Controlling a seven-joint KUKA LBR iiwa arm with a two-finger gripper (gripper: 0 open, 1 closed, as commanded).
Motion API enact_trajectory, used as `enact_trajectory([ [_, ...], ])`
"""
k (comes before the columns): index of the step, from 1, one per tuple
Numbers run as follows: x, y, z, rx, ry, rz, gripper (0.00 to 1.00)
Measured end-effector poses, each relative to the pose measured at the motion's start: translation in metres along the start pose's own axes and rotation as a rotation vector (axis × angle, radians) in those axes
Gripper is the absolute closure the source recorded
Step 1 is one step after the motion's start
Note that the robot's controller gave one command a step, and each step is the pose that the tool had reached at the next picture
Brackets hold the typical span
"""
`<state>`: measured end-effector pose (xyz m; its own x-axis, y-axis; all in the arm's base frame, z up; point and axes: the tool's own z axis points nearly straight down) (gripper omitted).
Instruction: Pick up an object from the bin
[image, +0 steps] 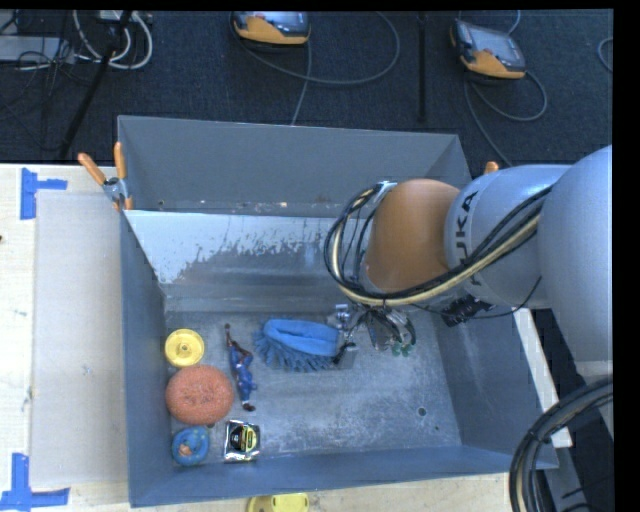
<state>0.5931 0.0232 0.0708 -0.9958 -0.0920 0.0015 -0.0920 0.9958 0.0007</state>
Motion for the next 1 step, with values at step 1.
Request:
enact_trajectory([
  [1,-0.0251,0.0225,-0.1579,0.0,-0.005,0.034,1.0],
])
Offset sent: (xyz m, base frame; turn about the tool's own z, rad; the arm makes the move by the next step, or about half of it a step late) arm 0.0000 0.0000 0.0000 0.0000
